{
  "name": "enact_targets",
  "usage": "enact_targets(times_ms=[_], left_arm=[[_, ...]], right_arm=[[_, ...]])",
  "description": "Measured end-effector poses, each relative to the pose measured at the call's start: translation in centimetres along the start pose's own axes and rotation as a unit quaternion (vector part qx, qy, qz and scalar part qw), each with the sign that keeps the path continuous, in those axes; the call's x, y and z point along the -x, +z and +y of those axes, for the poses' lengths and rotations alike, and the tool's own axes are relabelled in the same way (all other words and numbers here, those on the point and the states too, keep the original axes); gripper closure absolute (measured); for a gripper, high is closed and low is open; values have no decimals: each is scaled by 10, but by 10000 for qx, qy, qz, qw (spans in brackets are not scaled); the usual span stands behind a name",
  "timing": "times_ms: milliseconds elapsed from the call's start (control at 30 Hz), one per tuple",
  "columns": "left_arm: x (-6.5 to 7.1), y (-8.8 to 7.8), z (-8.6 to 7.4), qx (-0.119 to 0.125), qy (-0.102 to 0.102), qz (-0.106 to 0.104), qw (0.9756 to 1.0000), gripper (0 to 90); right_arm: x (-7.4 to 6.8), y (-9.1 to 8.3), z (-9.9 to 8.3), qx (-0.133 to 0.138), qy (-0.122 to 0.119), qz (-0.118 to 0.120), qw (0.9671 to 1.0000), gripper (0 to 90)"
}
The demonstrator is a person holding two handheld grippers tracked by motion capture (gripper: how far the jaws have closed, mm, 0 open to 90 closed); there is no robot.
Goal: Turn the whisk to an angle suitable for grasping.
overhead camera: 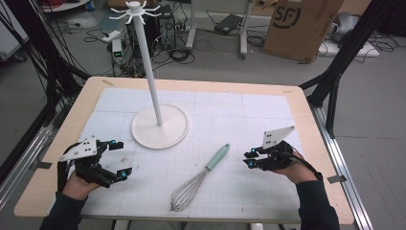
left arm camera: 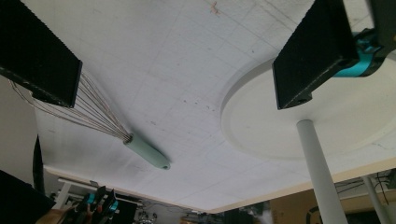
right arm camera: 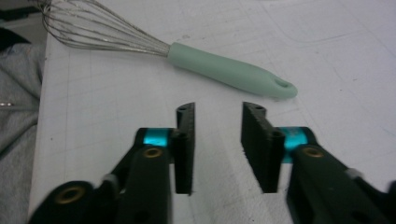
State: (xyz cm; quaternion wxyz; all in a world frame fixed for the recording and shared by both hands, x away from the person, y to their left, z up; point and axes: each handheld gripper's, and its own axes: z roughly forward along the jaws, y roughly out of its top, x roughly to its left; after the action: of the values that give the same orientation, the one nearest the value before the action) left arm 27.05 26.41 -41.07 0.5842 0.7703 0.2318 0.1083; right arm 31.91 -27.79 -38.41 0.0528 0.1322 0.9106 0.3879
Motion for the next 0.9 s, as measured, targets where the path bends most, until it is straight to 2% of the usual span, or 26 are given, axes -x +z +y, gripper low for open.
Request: enact_targets(times_ms=[33,67,100,300,467,667,900], left_arm=[[0,0,0,5,-1,-1,10000,20],[0,0,0,-9,4,6,10000,20],[0,0,0,-11,3,7,10000,20],[0,1,-1,-25,-6,8,10000,20],[0,2,-1,-42,6,2,10000,20],[-1,4,-2,-92,16,-1,10000,20],[-1,5,-2,-115,15,-3,9999,20]], right_arm=[[2,1,1,-92,19,20,10000,797],[2,1,1,-92,19,20,10000,797],[7,2,4,-251,-57,9,9997,894],[17,8,10,-467,-25,-5,9989,897],[25,23,17,-701,-43,-14,9975,897],[38,35,26,-805,-47,-88,9967,897],[48,50,33,-953,-48,-41,9954,897]])
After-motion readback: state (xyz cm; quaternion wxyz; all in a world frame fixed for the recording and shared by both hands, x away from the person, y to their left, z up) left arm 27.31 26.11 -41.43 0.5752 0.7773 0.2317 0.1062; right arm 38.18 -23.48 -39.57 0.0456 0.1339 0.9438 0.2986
